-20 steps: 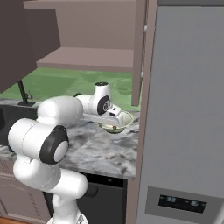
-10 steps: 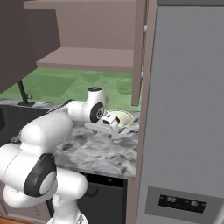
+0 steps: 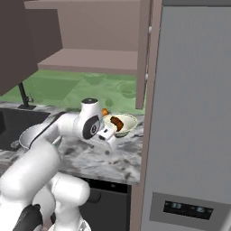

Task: Pick both bowls and place them on the counter. Then place the chicken drumstick in one bowl and place the carrot in the other bowl.

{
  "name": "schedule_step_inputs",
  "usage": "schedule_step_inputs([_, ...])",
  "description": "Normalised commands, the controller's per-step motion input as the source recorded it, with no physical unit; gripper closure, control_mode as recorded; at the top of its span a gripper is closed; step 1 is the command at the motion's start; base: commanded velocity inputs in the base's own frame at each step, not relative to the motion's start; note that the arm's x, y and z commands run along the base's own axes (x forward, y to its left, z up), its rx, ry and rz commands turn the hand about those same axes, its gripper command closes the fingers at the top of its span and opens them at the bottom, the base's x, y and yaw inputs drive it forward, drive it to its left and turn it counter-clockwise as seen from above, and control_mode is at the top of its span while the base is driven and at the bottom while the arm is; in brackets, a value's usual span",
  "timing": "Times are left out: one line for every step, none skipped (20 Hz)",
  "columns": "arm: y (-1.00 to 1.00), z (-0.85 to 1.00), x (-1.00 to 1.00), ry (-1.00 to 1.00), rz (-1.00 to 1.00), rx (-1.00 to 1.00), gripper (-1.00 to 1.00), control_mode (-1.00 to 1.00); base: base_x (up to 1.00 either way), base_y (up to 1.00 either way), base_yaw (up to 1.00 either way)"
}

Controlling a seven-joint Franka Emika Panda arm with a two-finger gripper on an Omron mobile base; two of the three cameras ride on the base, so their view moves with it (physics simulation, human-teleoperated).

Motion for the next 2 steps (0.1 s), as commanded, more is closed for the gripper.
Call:
schedule_step_inputs([0.02,0.04,-0.83,-0.05,-0.03,0.02,-1.0,-1.0,0.0,0.0,0.0])
schedule_step_inputs([0.02,0.05,-0.81,-0.04,-0.03,0.01,-1.0,-1.0,0.0,0.0,0.0])
